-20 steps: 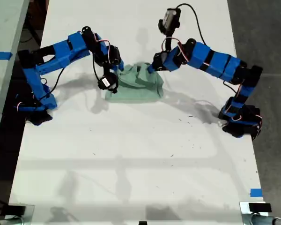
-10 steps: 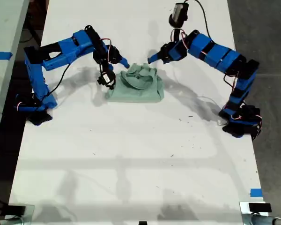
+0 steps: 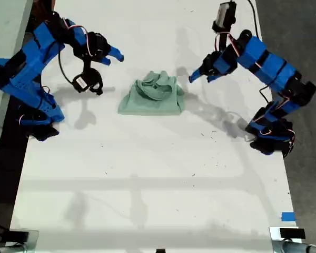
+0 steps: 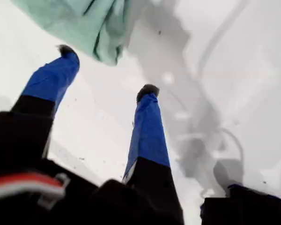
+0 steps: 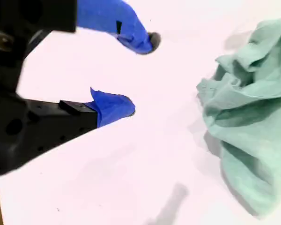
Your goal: Fold t shirt
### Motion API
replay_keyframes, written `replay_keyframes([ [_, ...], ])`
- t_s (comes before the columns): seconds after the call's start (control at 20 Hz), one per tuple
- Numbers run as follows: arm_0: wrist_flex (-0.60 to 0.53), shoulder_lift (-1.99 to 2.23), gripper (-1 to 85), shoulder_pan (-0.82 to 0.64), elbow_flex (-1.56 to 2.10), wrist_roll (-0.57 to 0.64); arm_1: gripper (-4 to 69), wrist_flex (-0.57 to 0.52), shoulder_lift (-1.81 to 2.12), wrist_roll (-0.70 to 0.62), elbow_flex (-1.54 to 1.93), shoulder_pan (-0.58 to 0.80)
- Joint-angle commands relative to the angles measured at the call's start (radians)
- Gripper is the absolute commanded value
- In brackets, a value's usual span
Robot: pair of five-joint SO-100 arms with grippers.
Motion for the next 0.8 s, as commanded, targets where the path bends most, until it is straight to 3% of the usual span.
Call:
replay_keyframes([
  [0.0,-0.025,0.396,-0.1,0.265,0.216,-0.227,16.0,0.011,0.612,0.195,0.344,-0.207],
  [0.15,-0.264,0.693,-0.1,0.534,0.621,-0.489,1.9,-0.049,0.963,0.434,0.703,-0.508],
  [0.25,-0.457,0.723,-0.1,0.606,0.864,-0.538,1.5,-0.167,1.098,0.495,0.954,-0.617],
  [0.35,-0.600,0.703,-0.1,0.589,1.034,-0.528,1.5,-0.256,1.243,0.512,1.183,-0.653],
  [0.5,-0.673,0.819,-0.1,0.526,1.235,-0.525,1.3,-0.268,1.537,0.503,1.437,-0.661],
  [0.65,-0.753,1.051,-0.1,0.462,1.471,-0.488,1.3,-0.324,1.534,0.479,1.577,-0.650],
  [0.75,-0.742,1.273,-0.1,0.439,1.592,-0.451,1.7,-0.308,1.531,0.422,1.621,-0.603],
])
